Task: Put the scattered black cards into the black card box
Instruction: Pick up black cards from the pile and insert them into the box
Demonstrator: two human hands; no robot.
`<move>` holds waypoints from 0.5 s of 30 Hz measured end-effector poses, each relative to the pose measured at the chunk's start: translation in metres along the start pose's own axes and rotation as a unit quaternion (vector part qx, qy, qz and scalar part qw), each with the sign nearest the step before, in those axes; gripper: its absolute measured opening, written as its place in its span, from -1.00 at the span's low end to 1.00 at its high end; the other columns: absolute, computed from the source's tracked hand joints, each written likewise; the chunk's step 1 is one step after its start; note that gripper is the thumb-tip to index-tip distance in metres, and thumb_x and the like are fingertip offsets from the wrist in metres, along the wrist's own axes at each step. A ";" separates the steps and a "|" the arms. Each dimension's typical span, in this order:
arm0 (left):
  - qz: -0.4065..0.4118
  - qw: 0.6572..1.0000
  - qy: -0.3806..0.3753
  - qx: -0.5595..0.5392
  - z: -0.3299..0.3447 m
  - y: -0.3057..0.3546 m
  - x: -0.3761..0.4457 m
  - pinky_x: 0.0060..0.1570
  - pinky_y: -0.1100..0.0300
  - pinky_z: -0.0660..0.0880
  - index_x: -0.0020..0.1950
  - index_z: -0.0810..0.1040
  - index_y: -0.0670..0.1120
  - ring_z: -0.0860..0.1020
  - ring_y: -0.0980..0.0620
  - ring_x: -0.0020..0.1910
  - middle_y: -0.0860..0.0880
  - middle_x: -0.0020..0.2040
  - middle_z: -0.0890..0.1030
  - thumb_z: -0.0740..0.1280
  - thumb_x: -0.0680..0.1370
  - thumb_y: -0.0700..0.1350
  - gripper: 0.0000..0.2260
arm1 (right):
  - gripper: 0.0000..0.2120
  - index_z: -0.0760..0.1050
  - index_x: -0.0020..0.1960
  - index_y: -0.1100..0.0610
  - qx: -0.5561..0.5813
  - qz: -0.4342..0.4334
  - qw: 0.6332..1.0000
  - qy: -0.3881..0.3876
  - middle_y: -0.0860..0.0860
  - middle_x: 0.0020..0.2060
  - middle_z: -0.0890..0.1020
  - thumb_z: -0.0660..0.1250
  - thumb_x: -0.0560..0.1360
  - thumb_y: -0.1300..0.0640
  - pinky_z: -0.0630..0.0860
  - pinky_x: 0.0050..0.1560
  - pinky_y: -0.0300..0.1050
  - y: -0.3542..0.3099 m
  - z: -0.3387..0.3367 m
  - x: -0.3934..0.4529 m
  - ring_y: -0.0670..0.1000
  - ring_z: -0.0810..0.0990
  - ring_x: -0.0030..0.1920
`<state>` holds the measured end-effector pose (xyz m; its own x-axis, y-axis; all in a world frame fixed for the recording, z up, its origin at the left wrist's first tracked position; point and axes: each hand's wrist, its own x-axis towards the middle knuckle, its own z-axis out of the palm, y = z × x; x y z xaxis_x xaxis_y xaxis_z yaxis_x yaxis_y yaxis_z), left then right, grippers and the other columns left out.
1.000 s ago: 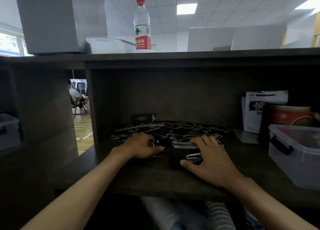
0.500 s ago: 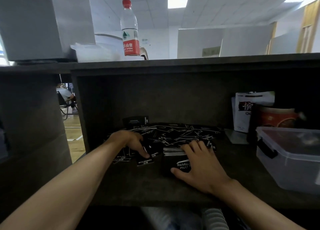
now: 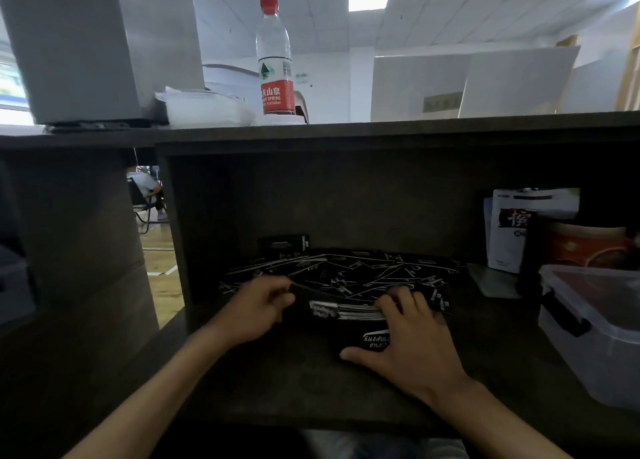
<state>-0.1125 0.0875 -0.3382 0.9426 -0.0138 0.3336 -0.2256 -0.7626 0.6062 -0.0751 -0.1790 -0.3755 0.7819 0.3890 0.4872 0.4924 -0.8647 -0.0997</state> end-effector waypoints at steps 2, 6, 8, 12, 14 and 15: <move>0.000 0.999 -0.040 -0.019 0.019 -0.001 -0.016 -0.25 0.33 0.48 -0.09 0.56 0.00 0.55 0.19 -0.28 0.12 -0.29 0.58 0.24 0.63 -0.13 -0.85 | 0.05 0.24 0.40 -0.05 0.006 0.002 1.000 -0.003 -0.10 0.36 0.26 -0.07 0.15 -0.73 0.38 0.31 0.14 0.000 0.001 0.000 -0.01 0.27 0.36; 0.015 0.994 -0.053 -0.091 0.032 0.002 -0.013 0.02 0.30 0.50 0.03 0.59 -0.05 0.60 0.19 -0.02 0.06 -0.05 0.65 0.21 0.65 -0.19 -0.83 | 0.15 -0.22 0.57 -0.15 0.027 -0.022 0.999 -0.030 -0.11 0.40 0.21 -0.02 0.16 -0.72 0.31 0.36 0.18 -0.003 0.004 0.003 -0.01 0.22 0.41; 0.012 0.988 -0.111 -0.103 0.031 0.004 -0.004 0.05 0.36 0.47 0.08 0.61 -0.01 0.60 0.22 0.04 0.10 0.02 0.66 0.18 0.66 -0.16 -0.79 | 0.07 0.00 0.54 -0.18 0.019 -0.043 0.998 -0.042 -0.12 0.46 0.15 -0.02 0.18 -0.71 0.28 0.37 0.23 -0.010 0.005 0.006 0.00 0.17 0.45; -0.068 0.979 -0.097 -0.166 0.032 -0.008 0.017 -0.21 0.42 0.45 -0.12 0.67 0.13 0.58 0.31 -0.23 0.13 -0.17 0.68 0.12 0.65 0.16 -0.63 | -0.03 0.28 0.39 -0.11 0.009 -0.035 0.999 -0.020 -0.17 0.23 0.34 -0.04 0.19 -0.70 0.37 0.27 0.15 -0.020 0.010 0.009 -0.04 0.27 0.31; -0.093 0.991 0.041 -0.086 0.031 -0.022 0.034 -0.21 0.28 0.45 -0.23 0.63 0.06 0.55 0.27 -0.33 0.08 -0.30 0.63 0.21 0.62 0.15 -0.66 | 0.00 0.25 0.43 -0.14 0.016 -0.031 0.999 -0.021 -0.19 0.22 0.32 -0.07 0.18 -0.72 0.36 0.29 0.15 -0.019 0.013 0.009 -0.06 0.24 0.31; -0.097 0.990 0.095 -0.023 0.031 -0.029 0.043 -0.19 0.22 0.46 -0.22 0.60 0.06 0.55 0.24 -0.33 0.09 -0.31 0.60 0.28 0.60 0.09 -0.75 | 0.02 0.23 0.45 -0.15 0.017 -0.030 0.999 -0.023 -0.19 0.22 0.31 -0.09 0.18 -0.73 0.35 0.30 0.14 -0.018 0.014 0.009 -0.06 0.22 0.31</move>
<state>-0.0578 0.0888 -0.3634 0.9072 0.2556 0.3343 -0.0596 -0.7084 0.7033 -0.0716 -0.1554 -0.3812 0.7672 0.4547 0.4524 0.5508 -0.8284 -0.1016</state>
